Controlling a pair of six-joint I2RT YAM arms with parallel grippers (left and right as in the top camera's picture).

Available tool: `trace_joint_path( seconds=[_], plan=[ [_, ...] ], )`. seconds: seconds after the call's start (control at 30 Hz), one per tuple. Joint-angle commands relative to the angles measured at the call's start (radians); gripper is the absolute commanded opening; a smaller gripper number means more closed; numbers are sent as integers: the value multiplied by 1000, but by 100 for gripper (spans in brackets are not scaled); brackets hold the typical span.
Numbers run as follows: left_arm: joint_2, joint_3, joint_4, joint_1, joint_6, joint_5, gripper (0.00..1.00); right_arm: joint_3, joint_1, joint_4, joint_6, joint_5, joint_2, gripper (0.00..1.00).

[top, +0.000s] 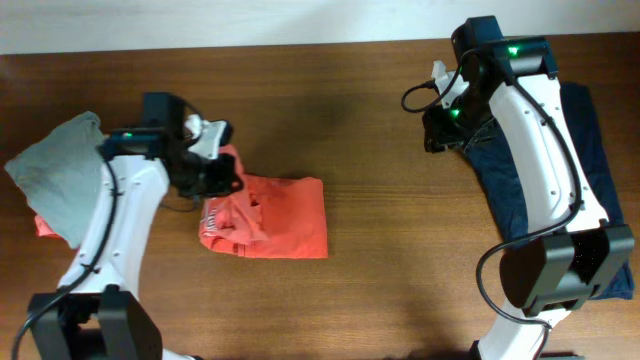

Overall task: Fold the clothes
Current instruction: 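Fold the left end of the t-shirt rightward with the left gripper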

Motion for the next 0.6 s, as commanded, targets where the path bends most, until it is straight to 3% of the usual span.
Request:
trace_joint_path(
  seconds=[0.0, 0.23, 0.57],
  plan=[
    [-20, 19, 25, -64, -68, 15, 5, -5, -2, -7, -2, 10, 2, 52],
    [-18, 19, 56, -194, -140, -66, 6, -5, -2, -15, -2, 9, 2, 52],
    [38, 19, 39, -350, -130, -140, 8, -5, -2, -27, -2, 8, 2, 53]
  ],
)
